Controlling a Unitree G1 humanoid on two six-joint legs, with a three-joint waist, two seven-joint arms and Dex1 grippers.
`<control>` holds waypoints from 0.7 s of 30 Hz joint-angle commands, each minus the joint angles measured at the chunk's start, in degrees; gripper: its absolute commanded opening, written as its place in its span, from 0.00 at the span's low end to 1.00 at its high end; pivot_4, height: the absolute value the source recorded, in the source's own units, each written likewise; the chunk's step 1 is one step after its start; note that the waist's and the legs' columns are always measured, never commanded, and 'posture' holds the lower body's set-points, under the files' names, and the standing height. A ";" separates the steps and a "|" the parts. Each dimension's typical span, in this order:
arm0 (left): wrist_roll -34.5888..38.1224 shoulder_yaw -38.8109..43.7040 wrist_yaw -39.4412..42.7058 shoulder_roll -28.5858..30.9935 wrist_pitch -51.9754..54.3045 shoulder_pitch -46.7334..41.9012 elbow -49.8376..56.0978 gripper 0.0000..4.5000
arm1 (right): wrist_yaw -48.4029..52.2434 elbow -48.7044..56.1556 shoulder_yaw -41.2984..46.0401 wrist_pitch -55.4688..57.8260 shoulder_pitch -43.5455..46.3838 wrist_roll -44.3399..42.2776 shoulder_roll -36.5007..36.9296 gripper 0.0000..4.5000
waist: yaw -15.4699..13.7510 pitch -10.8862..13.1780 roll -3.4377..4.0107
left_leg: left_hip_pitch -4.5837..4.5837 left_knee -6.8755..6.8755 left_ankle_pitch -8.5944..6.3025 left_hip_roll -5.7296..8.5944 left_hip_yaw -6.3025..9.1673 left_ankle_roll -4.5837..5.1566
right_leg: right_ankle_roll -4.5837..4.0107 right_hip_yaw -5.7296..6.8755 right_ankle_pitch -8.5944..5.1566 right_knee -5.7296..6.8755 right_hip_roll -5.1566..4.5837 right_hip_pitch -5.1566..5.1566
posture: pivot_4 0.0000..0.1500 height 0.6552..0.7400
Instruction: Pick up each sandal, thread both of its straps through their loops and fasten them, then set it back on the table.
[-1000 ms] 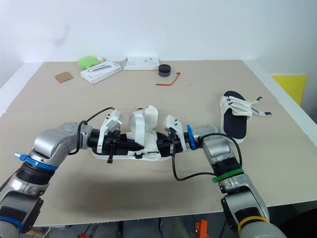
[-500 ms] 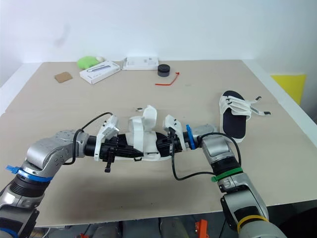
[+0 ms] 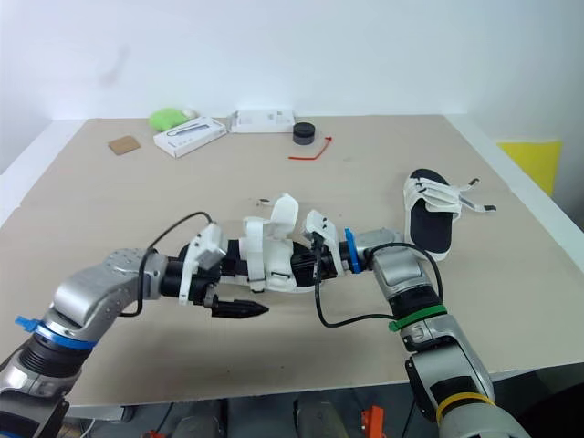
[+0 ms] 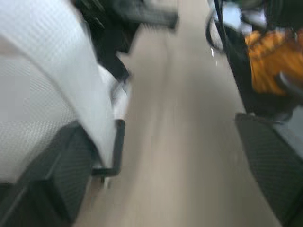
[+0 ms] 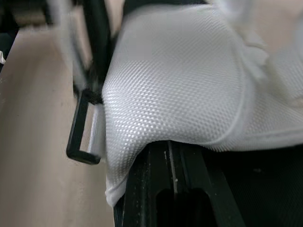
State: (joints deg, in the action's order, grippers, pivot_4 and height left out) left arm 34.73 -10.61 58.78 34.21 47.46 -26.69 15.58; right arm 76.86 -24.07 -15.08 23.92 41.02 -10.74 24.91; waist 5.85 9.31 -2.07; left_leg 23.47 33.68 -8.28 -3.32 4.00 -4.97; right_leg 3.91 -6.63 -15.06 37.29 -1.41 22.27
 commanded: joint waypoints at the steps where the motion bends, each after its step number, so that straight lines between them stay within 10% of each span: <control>1: 6.03 6.05 -1.98 1.55 5.77 -1.29 4.39 0.99 | 0.57 -0.92 -3.22 1.23 -2.18 1.87 -0.02 0.00 | 0.00 0.01 0.00 | 0.01 0.00 0.01 0.02 0.00 0.00 | 0.00 -0.02 0.00 -0.01 -0.01 0.00 | 1.00 1.00; 10: 17.19 14.54 6.62 16.40 13.34 2.58 10.12 0.99 | 1.14 -1.03 -3.22 1.08 -2.14 2.01 -0.18 0.00 | 0.34 0.04 -0.02 | 0.07 -0.30 -0.31 -0.33 0.04 -0.08 | 0.09 -0.04 -0.03 0.10 0.46 0.00 | 1.00 1.00; 14: 10.79 10.89 10.41 22.45 5.58 11.26 13.66 0.99 | 1.21 -1.34 -3.35 0.92 -1.92 2.04 -0.34 0.00 | 0.34 0.07 -0.02 | 0.03 -0.30 -0.39 -0.37 0.02 -0.08 | -0.20 -0.06 -0.23 0.10 0.47 0.00 | 1.00 1.00; 21: -2.92 3.54 1.38 15.46 -7.75 18.97 13.21 0.99 | 1.05 -0.21 -3.54 1.38 -2.64 1.75 -0.38 0.00 | 0.11 0.14 -0.19 | -0.09 -0.19 -0.41 -0.34 -0.09 -0.13 | -0.21 -0.10 -0.22 0.02 0.32 0.12 | 1.00 1.00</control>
State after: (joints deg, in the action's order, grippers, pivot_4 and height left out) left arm 34.11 -6.54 61.95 50.07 42.41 -7.67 28.52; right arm 79.00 -22.78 -15.63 23.96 40.55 -11.42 24.63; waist 5.95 9.45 -2.26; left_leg 23.38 33.49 -8.69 -3.67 3.88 -5.10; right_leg 3.69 -6.76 -15.28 37.31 -1.07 22.40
